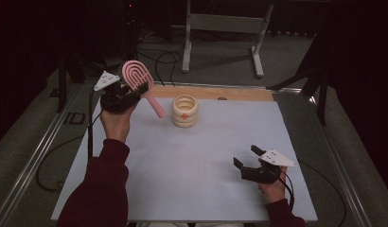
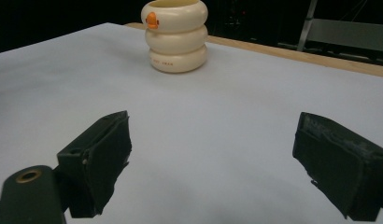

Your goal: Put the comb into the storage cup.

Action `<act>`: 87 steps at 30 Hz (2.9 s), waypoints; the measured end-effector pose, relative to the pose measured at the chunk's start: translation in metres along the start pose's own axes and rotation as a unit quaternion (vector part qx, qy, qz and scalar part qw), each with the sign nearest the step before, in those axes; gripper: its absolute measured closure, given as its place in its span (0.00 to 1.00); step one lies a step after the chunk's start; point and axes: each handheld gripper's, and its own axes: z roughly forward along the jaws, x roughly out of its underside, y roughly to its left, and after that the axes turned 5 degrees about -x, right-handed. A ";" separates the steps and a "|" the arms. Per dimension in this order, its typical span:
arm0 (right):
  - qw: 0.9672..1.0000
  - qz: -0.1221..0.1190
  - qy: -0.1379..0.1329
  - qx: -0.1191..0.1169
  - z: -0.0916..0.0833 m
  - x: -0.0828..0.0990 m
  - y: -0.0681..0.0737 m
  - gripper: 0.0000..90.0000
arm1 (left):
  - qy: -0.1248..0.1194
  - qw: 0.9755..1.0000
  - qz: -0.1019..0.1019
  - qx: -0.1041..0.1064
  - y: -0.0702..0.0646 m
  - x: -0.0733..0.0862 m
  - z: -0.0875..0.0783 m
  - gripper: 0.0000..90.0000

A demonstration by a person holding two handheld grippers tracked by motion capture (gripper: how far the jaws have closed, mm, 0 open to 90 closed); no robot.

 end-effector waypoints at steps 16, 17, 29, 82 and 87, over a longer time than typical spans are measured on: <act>1.000 0.001 -0.001 -0.001 -0.001 0.000 -0.001 0.12 | 0.010 1.000 0.009 -0.022 -0.001 -0.009 0.015 0.71; 1.000 0.002 -0.002 0.000 -0.001 0.000 -0.001 0.12 | 0.009 1.000 0.009 -0.022 -0.001 -0.010 0.016 0.71; 1.000 0.002 -0.004 0.000 -0.002 0.000 -0.001 0.12 | 0.005 1.000 0.007 -0.030 -0.002 -0.021 0.026 0.71; 1.000 0.015 -0.018 -0.004 -0.006 -0.001 -0.003 0.12 | -0.005 1.000 -0.007 -0.024 -0.037 -0.016 0.084 0.71; 1.000 0.019 -0.021 -0.004 -0.006 -0.001 -0.002 0.13 | -0.006 1.000 0.000 -0.025 -0.043 -0.018 0.089 0.71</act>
